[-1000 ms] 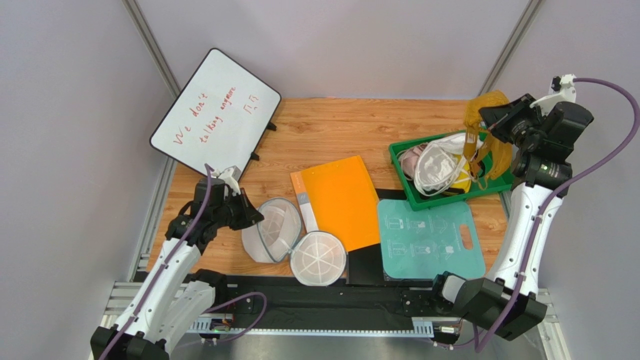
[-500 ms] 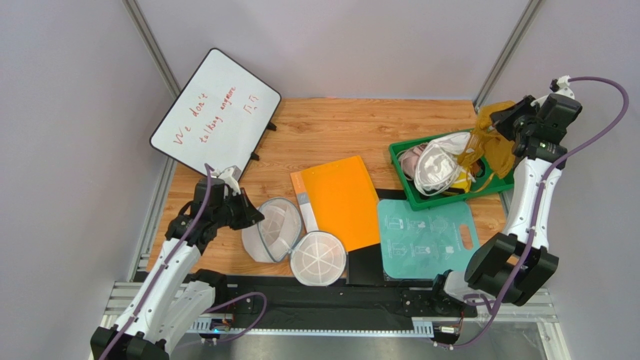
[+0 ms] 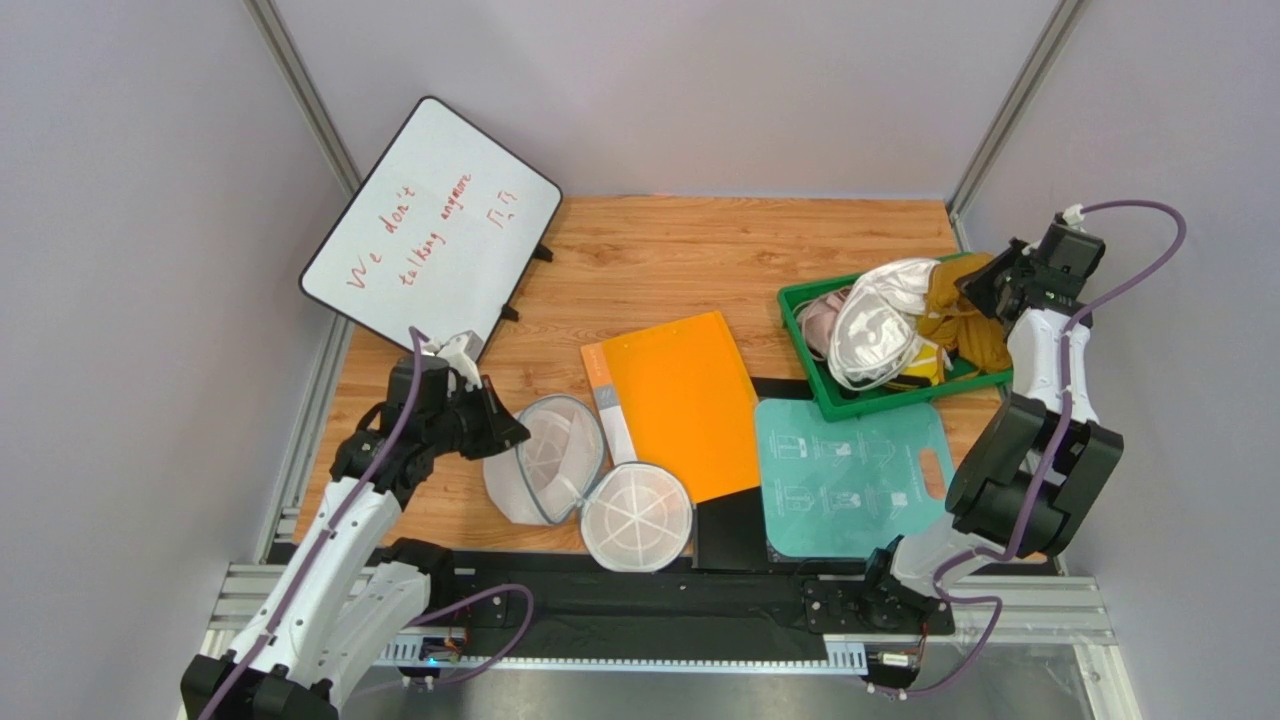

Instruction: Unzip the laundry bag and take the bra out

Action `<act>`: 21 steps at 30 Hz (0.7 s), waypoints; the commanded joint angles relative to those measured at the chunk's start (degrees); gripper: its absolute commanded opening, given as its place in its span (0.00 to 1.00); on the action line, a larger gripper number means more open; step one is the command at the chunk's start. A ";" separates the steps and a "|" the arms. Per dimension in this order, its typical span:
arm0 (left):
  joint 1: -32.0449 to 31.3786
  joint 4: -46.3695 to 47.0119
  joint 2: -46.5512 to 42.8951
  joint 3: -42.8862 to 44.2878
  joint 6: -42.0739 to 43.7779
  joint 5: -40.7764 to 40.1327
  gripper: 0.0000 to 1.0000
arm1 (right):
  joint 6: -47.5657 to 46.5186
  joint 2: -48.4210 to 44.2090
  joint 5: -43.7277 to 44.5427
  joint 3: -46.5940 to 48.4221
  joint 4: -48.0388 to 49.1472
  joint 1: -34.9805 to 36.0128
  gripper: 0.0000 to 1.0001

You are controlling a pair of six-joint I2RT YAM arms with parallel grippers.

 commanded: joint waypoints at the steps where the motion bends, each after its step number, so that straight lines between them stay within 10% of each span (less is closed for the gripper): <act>1: 0.23 1.96 -0.82 0.31 0.83 1.34 0.00 | 1.12 -0.57 3.97 -1.10 3.82 -0.64 0.00; 7: 0.23 1.96 -0.90 0.31 0.83 1.60 0.00 | 1.74 4.70 3.62 2.15 -1.18 -1.61 0.01; 9: 0.23 1.96 -0.82 0.22 0.83 1.34 0.00 | 2.26 5.24 3.27 2.33 -1.63 -1.61 0.20; 10: 0.23 1.96 -0.81 0.22 0.83 1.43 0.00 | 2.35 4.97 2.14 2.41 -1.54 -1.61 0.45; 13: 0.23 1.96 -0.73 0.22 0.83 1.34 0.00 | 2.53 3.57 1.16 2.24 -1.54 -1.43 0.67; 21: 0.23 2.13 -0.64 0.13 0.83 1.60 0.00 | 2.09 -3.02 2.57 0.92 -3.82 -0.29 0.93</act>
